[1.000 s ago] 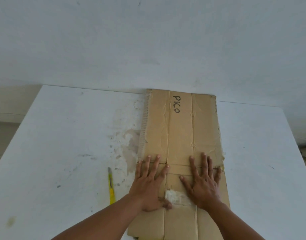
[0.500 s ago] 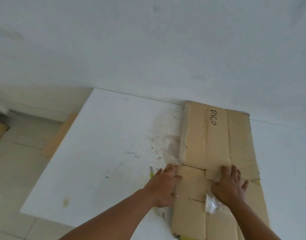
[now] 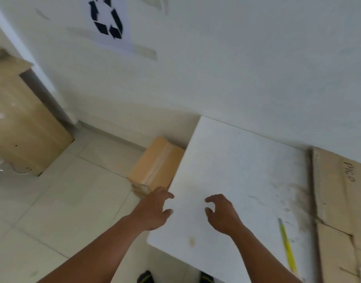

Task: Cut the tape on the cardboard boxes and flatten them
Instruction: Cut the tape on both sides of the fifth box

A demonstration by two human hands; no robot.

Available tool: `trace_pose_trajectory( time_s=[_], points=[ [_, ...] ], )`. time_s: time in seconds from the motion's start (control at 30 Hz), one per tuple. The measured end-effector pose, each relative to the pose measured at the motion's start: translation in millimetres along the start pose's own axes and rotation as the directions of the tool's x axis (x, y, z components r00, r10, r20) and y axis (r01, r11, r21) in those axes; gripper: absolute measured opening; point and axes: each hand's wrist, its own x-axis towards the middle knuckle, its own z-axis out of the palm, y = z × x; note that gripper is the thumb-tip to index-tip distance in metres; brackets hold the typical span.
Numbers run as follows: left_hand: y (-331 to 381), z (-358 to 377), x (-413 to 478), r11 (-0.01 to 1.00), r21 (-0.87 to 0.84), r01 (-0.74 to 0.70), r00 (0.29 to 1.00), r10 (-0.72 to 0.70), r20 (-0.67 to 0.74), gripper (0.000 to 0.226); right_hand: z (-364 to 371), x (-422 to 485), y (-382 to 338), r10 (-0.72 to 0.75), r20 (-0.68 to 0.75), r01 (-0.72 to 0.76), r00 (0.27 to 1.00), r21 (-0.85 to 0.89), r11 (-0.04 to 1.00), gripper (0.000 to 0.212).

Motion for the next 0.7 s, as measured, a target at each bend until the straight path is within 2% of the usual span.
trace_pose_trajectory(
  time_s=[0.1,0.23,0.33,0.43,0.57,0.63,0.7],
  points=[
    [-49,-39,-3,0.997,-0.050,0.067,0.997,-0.068,-0.030,0.046,23,25,-57,-0.031,0.106,0.028,0.994,0.031,0.999,0.034],
    [-101,-73,25,0.987,-0.078,0.139,0.987,-0.145,-0.073,0.046,45,78,-113,-0.014,0.135,-0.007,0.991,0.159,0.987,0.038],
    [-137,-89,56,0.978,-0.074,0.195,0.979,-0.198,-0.046,0.053,62,127,-145,0.091,0.162,-0.144,0.983,0.353,0.925,0.043],
    [-171,-101,96,0.967,-0.062,0.249,0.968,-0.249,-0.002,0.060,84,184,-160,0.251,0.182,-0.310,0.951,0.520,0.796,0.044],
    [-212,-101,162,0.945,-0.111,0.308,0.951,-0.306,0.035,0.061,129,256,-155,0.525,0.256,-0.542,0.811,0.665,0.513,0.048],
    [-236,-91,195,0.929,-0.159,0.334,0.942,-0.327,0.069,0.063,161,287,-145,0.629,0.256,-0.607,0.734,0.662,0.440,0.050],
    [-259,-76,226,0.905,-0.220,0.364,0.931,-0.349,0.107,0.067,188,314,-132,0.755,0.231,-0.680,0.614,0.641,0.357,0.056]
  ],
)
